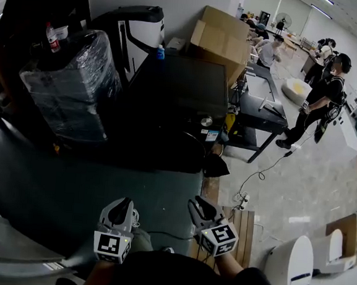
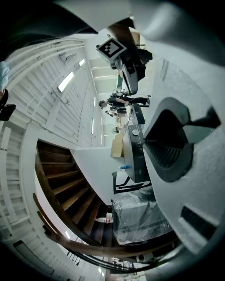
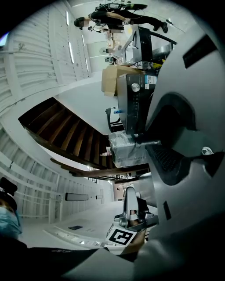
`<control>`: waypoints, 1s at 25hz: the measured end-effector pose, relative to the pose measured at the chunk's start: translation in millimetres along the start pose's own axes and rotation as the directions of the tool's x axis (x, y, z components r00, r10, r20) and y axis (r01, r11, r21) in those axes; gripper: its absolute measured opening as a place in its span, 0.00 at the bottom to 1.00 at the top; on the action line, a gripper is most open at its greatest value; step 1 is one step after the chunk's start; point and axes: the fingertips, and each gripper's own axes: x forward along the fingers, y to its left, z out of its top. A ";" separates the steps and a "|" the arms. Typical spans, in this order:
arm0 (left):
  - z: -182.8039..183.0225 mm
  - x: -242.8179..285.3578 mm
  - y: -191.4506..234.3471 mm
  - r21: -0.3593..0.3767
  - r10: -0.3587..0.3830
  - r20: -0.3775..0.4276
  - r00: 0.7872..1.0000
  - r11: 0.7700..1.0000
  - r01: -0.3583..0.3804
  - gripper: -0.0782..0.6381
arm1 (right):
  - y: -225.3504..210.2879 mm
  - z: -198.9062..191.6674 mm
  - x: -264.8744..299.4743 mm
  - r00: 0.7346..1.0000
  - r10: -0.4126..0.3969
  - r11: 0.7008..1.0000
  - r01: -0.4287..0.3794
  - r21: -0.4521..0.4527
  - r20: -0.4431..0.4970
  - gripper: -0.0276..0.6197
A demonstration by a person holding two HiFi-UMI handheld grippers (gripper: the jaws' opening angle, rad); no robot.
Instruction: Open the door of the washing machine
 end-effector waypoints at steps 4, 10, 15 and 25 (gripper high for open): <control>-11.2 31.6 16.0 -0.018 -0.054 -0.022 0.998 0.998 0.053 0.15 | -12.8 -3.2 25.0 0.999 -0.052 0.998 0.053 0.016 -0.014 0.26; -14.3 83.1 54.4 -0.020 -0.185 -0.064 0.981 0.983 0.184 0.34 | -22.3 8.8 79.0 0.990 -0.138 0.989 0.140 0.048 -0.035 0.32; -14.7 129.0 92.9 -0.008 -0.264 -0.082 0.961 0.964 0.265 0.34 | -28.3 17.7 120.4 0.974 -0.222 0.972 0.225 0.063 -0.046 0.33; -18.3 199.8 140.4 0.059 -0.468 -0.121 0.875 0.877 0.477 0.36 | -39.1 21.1 178.0 0.909 -0.411 0.904 0.416 0.097 -0.069 0.34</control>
